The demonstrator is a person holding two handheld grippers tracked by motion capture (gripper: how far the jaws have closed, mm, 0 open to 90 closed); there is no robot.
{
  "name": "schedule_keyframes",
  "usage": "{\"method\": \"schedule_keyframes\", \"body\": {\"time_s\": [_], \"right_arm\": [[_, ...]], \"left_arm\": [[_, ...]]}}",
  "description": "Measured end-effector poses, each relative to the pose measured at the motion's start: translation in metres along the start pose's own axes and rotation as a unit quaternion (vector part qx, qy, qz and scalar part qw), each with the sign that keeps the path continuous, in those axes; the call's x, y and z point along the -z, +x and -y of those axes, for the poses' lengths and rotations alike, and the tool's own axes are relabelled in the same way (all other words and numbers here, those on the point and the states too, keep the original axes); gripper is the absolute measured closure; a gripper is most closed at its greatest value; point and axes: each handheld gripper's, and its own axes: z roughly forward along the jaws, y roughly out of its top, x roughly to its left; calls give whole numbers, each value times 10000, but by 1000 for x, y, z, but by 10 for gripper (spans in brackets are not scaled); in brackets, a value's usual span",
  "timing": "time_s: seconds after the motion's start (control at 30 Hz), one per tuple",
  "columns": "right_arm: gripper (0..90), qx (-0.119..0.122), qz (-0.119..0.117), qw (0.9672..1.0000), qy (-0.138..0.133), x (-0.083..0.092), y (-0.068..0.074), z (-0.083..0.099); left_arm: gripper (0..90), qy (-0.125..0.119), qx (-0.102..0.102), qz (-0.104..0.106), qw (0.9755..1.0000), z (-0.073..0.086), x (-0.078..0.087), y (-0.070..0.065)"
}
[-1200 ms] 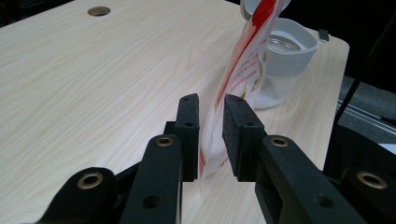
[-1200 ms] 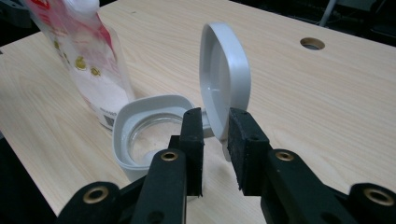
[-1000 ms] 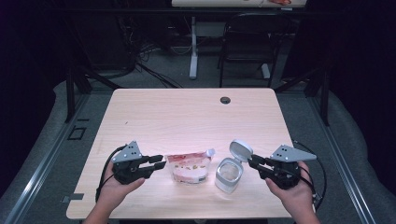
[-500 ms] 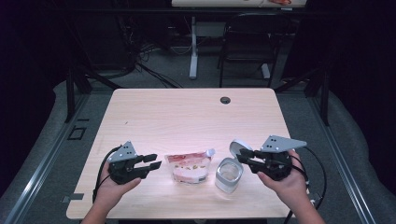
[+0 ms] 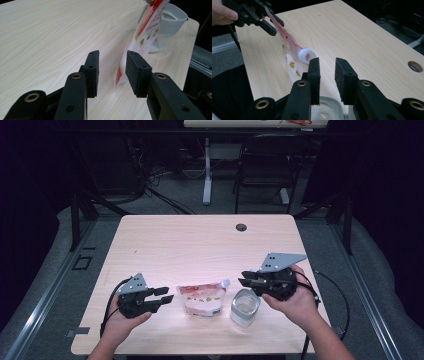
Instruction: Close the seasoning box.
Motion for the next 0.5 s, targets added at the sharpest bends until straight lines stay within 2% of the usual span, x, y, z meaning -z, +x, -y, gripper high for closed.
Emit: {"method": "schedule_keyframes", "body": {"time_s": [0.13,0.5], "right_arm": [[743,192,-100,9997,94,-8,4,-13],[729,442,-298,9984,170,-29,15,-33]], "left_arm": [[635,11,9,-4,10000,1,0,0],[635,-8,35,-26,10000,2,1,2]]}}
